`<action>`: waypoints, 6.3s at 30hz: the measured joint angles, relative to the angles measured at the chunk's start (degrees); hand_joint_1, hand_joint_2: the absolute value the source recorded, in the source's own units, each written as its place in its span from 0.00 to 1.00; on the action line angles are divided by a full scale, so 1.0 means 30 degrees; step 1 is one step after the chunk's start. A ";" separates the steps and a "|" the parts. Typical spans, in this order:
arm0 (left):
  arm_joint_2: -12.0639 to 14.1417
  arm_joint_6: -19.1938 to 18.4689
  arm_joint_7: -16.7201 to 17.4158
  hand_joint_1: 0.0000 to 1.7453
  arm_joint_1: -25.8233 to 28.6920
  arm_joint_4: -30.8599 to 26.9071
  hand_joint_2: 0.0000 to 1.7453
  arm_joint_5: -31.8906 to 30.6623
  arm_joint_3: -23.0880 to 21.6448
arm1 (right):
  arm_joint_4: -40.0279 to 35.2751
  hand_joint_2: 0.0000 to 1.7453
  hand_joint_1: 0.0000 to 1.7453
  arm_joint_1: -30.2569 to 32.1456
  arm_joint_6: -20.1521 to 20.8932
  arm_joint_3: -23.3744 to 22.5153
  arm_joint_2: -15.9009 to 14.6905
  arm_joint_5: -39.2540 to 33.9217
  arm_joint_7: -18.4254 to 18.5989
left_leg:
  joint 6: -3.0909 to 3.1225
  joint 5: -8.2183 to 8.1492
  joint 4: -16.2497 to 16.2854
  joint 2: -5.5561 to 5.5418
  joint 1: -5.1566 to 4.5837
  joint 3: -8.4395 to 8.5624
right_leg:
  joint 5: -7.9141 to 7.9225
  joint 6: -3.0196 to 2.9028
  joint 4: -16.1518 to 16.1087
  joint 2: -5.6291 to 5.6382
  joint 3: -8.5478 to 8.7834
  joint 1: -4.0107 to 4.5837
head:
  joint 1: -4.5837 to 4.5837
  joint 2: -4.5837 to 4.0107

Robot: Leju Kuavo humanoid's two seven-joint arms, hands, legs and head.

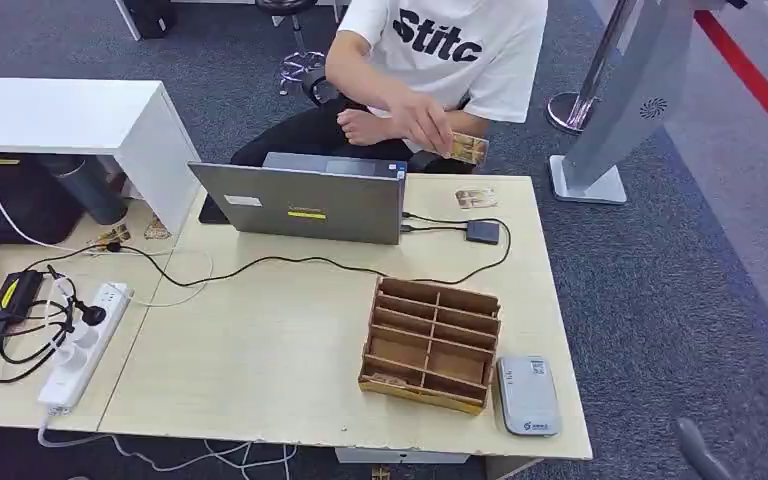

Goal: Pass the card to the sensor for recognition and then transmit it.

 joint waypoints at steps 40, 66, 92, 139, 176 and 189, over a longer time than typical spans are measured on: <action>0.4612 -0.2514 -0.0218 0.00 -0.1405 0.0000 1.00 -0.4132 -0.2164 | 1.0506 1.00 1.00 -1.3542 -0.1485 1.4234 -0.5012 0.4537 0.9770 | -0.0063 0.0155 -0.0009 -0.0002 0.0024 -0.0030 | 0.0097 -0.0088 0.0040 0.0014 -0.0024 0.0011 | 0.0007 0.0000; 0.4379 -0.2187 0.0262 0.00 -0.1553 0.0000 1.00 -0.4824 -0.1050 | 0.9672 1.00 1.00 -1.2385 -0.1433 1.4351 -0.4938 0.1834 0.8949 | -0.0062 0.0152 -0.0007 -0.0033 0.0021 -0.0050 | 0.0090 -0.0084 0.0036 -0.0009 -0.0053 0.0010 | 0.0001 0.0000; 0.0947 -0.0073 0.0947 0.00 -0.0709 0.0095 1.00 -0.2259 0.1319 | 0.1013 1.00 1.00 0.0570 -0.3585 0.9099 -0.5930 0.6624 0.5223 | -0.0015 -0.0016 -0.0006 -0.0070 0.0007 -0.0041 | -0.0021 -0.0006 0.0001 -0.0042 -0.0045 -0.0005 | 0.0007 0.0000; 0.1581 -0.1144 0.1151 0.00 -0.1175 0.0109 1.00 -0.2251 0.1333 | 0.9071 1.00 1.00 -0.2144 -0.8559 1.7534 -0.9595 1.7448 1.3617 | -0.0029 -0.0005 -0.0007 -0.0040 0.0014 0.0008 | -0.0019 -0.0022 0.0010 -0.0024 -0.0009 0.0003 | 0.0000 0.0000; 0.3490 -0.2397 0.0743 0.00 -0.1936 0.0109 1.00 -0.4364 0.0444 | 0.4161 1.00 1.00 -1.1288 -0.3547 1.7258 -0.7131 1.2195 1.0069 | -0.0110 0.0173 -0.0008 -0.0009 0.0022 0.0004 | 0.0099 -0.0104 0.0050 0.0014 0.0001 0.0016 | 0.0000 0.0000; 0.4495 -0.3009 0.0605 0.00 -0.2497 0.0109 1.00 -0.6069 0.0211 | 1.0387 1.00 1.00 -1.6349 -0.1486 1.8364 -0.5414 1.0694 1.1548 | -0.0140 0.0207 -0.0009 -0.0003 0.0025 -0.0036 | 0.0121 -0.0133 0.0089 0.0025 -0.0058 0.0017 | 0.0007 0.0000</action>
